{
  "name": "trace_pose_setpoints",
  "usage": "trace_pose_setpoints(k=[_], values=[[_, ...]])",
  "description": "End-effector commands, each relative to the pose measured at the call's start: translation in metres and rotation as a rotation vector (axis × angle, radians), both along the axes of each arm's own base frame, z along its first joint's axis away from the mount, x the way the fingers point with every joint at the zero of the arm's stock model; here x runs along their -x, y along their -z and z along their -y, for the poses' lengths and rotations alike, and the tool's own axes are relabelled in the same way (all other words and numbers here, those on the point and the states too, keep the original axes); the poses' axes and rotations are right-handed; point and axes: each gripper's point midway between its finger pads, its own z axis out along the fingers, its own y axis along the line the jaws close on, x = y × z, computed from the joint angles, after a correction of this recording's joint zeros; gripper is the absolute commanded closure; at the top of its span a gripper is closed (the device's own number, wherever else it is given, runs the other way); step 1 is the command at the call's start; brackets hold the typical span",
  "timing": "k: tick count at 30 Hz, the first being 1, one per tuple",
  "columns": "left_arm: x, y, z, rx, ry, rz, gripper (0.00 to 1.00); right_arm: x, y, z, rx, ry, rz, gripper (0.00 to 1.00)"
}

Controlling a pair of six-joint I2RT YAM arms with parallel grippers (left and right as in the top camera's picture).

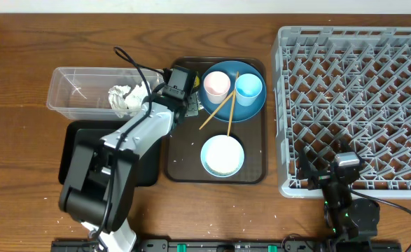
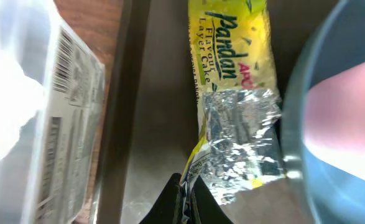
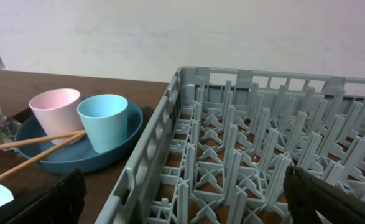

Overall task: Sort waste into correct bins and load items into the dishwasher rack
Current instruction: 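Grasp the green Pandan wrapper with the left gripper and lift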

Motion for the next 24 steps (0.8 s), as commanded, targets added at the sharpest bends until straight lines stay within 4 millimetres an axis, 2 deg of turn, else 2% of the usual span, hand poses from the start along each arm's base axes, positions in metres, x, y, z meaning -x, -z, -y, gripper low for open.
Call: trace_pose_setpoints(k=[1,9,12,16,24], values=[[0.0,-0.033,-0.002,-0.014,0.034,0.068,0.94,0.0,0.0,-0.002,-0.007,-0.009,0.001,0.01],[0.009,-0.084,-0.008,-0.004,0.04,0.152,0.94,0.0,0.0,-0.002,-0.007,-0.009,0.001,0.01],[0.01,-0.099,-0.032,-0.099,-0.033,0.196,0.94,0.001,0.0,-0.002,-0.007,-0.009,0.001,0.01],[0.013,-0.109,-0.064,-0.206,-0.181,0.227,0.94,0.001,0.0,-0.002,-0.007,-0.009,0.001,0.01],[0.014,-0.108,-0.107,-0.178,-0.412,0.227,0.93,0.001,0.0,-0.002,-0.007,-0.009,0.001,0.01]])
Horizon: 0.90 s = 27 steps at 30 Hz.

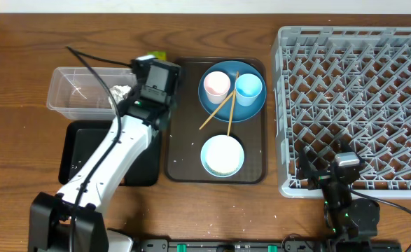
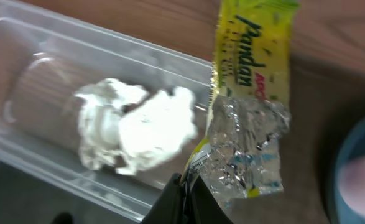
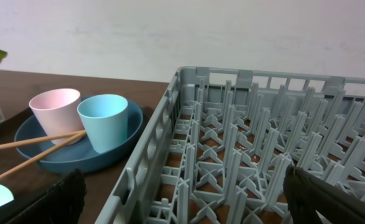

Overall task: Sort waste into correct bins and load items into the dishwasher rack
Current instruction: 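Grasp the green Pandan wrapper with the left gripper and lift, then carry the wrapper left and drop it into the clear bin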

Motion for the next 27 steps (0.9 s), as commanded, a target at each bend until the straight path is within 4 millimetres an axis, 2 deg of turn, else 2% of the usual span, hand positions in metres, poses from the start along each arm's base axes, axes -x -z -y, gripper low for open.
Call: trace_pose_setpoints(k=[1,7,10,15,18,27], values=[[0.001,-0.005,-0.032,-0.002,-0.141,0.035,0.93,0.0,0.0,-0.002,-0.007,-0.009,0.001,0.01],[0.007,0.0,-0.074,0.029,-0.297,0.022,0.93,0.0,0.0,-0.002,-0.007,-0.009,0.001,0.01],[0.009,0.008,-0.087,0.065,-0.365,0.009,0.93,0.001,0.0,-0.002,-0.007,-0.009,0.001,0.01],[0.008,0.02,-0.094,0.07,-0.384,-0.021,0.92,0.0,0.0,-0.002,-0.007,-0.009,0.001,0.01],[0.008,0.021,-0.094,0.069,-0.384,-0.022,0.88,0.0,0.0,-0.002,-0.007,-0.009,0.001,0.01],[0.01,0.022,-0.095,0.066,-0.385,-0.03,0.87,0.001,0.0,-0.002,-0.007,-0.009,0.001,0.01]])
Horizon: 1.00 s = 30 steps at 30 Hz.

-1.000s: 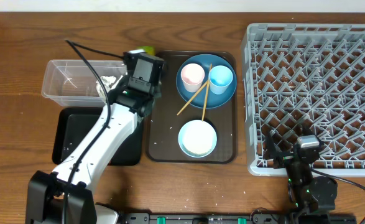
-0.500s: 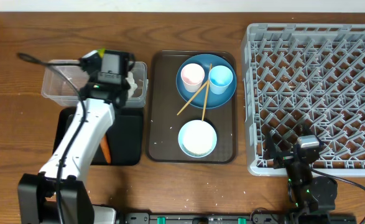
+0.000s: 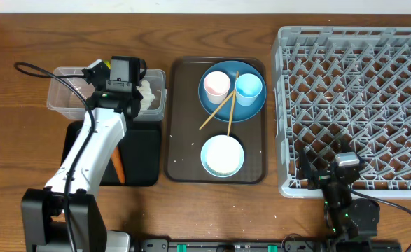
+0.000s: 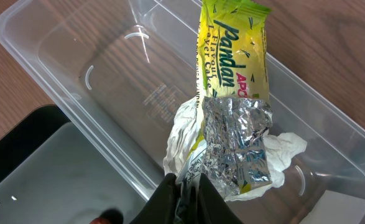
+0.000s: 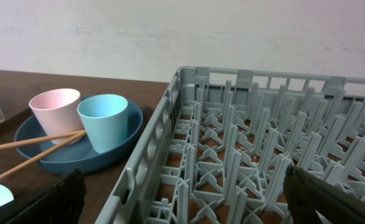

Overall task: Sort waste into correct bins and load items into the dishwasher rack
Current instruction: 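Carry the wrapper left and drop it into the clear bin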

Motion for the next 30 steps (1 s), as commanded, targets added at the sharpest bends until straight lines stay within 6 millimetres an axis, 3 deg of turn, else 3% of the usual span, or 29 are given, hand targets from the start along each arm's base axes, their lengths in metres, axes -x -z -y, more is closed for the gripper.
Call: trace_pose_setpoints(k=[1,2,4,10,21,25,30], values=[[0.003,0.005,-0.003,0.0,-0.018,-0.014,0.77,0.001,0.0,-0.002,-0.007,-0.009,0.001,0.01],[0.003,0.005,-0.003,-0.001,-0.017,-0.017,0.5,0.0,0.0,-0.002,-0.007,-0.009,0.001,0.01],[0.003,0.005,-0.003,-0.001,-0.017,-0.017,0.4,0.0,0.0,-0.002,-0.007,-0.009,0.001,0.01],[0.005,0.006,-0.003,0.0,-0.015,-0.023,0.38,0.001,0.0,-0.002,-0.007,-0.009,0.001,0.01],[0.002,0.004,0.036,0.15,0.19,-0.037,0.42,0.001,0.0,-0.002,-0.007,-0.009,0.001,0.01],[-0.001,0.004,0.063,0.209,0.351,-0.048,0.43,0.001,0.0,-0.002,-0.007,-0.009,0.001,0.01],[-0.002,-0.008,0.111,0.229,0.635,-0.028,0.45,0.001,0.0,-0.002,-0.007,-0.009,0.001,0.01]])
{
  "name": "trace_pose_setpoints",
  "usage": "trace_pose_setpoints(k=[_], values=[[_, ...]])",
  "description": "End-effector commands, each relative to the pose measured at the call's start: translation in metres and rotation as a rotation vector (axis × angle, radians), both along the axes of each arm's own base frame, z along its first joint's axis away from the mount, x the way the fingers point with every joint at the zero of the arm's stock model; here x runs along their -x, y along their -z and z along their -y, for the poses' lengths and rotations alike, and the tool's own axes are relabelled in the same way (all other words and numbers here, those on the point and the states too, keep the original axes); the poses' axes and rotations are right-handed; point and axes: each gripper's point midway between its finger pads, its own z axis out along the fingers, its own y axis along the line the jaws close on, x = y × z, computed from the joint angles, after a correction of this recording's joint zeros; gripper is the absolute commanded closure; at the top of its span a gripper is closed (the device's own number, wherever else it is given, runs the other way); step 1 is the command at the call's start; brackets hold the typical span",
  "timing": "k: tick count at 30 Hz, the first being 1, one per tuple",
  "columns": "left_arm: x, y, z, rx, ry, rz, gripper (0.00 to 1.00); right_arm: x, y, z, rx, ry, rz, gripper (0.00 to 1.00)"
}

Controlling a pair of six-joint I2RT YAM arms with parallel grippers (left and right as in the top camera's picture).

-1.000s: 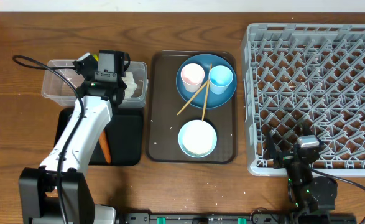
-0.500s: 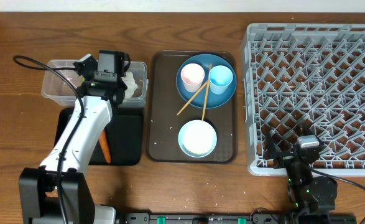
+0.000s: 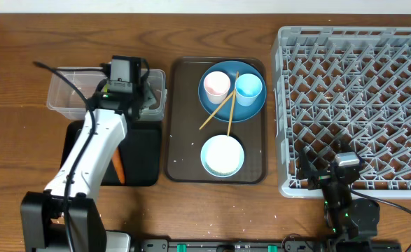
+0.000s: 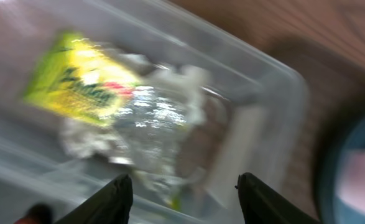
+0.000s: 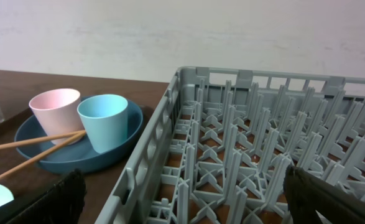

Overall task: Sort waste into correct bins and load items into the dishwasher rack
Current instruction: 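Carry the wrapper left and drop it into the clear bin, then reach the left gripper to the light-blue rice bowl and grip its rim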

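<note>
The yellow Pandan cake wrapper [image 4: 86, 87] lies loose in the clear plastic bin [image 3: 68, 94], on crumpled white tissue [image 4: 170, 81]. My left gripper [image 4: 185, 199] hangs open above the bin's right end, with nothing between its fingers; the view is blurred. On the brown tray [image 3: 184, 150] a blue plate [image 3: 251, 108] carries a pink cup [image 3: 216, 84], a blue cup [image 3: 249, 86] and chopsticks [image 3: 223, 110]. A pale bowl [image 3: 223, 155] sits in front of the plate. My right gripper [image 5: 185, 199] rests open at the front edge of the grey dishwasher rack [image 3: 359, 105].
A black bin [image 3: 86, 150] sits in front of the clear bin, with an orange piece [image 3: 117, 166] in it. The left arm's cable loops over the clear bin. The rack fills the table's right side.
My left gripper was shut on the yellow wrapper above the clear bin. It is now open, and the wrapper lies in the bin on the tissue. The right arm has not moved.
My left gripper was shut on the wrapper on the tray beside the blue plate. Then it held the wrapper in the air by the clear bin's right end, then over the bin's inside. Now the wrapper rests in the bin, released.
</note>
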Motion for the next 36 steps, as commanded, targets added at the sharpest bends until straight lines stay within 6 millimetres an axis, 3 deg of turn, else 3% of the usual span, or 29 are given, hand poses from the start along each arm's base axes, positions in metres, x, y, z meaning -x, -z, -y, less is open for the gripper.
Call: trace_pose_setpoints(k=[1,7,10,14,19,22,30,36], values=[[0.008,-0.017,0.043,0.031,0.256,0.039,0.47,0.0,0.0,-0.002,-0.007,-0.009,0.0,0.01],[0.033,-0.056,0.083,0.026,0.394,0.116,0.48,0.001,0.0,-0.002,-0.007,-0.009,0.001,0.01],[0.064,-0.075,0.11,0.051,0.469,0.131,0.48,0.0,0.0,-0.002,-0.007,-0.009,0.0,0.01],[0.102,-0.08,0.143,0.122,0.535,0.084,0.48,0.001,0.0,-0.002,-0.007,-0.009,0.001,0.01],[0.157,-0.065,0.196,0.181,0.661,-0.044,0.48,0.001,0.0,-0.002,-0.007,-0.009,0.001,0.01],[0.178,-0.055,0.221,0.155,0.728,-0.069,0.48,0.001,0.0,-0.002,-0.007,-0.009,0.001,0.01],[0.203,-0.021,0.253,0.095,0.714,-0.139,0.48,0.0,0.0,-0.002,-0.007,-0.009,0.0,0.01],[0.2,0.011,0.268,0.04,0.724,-0.172,0.53,0.001,0.0,-0.002,-0.007,-0.009,0.001,0.01]])
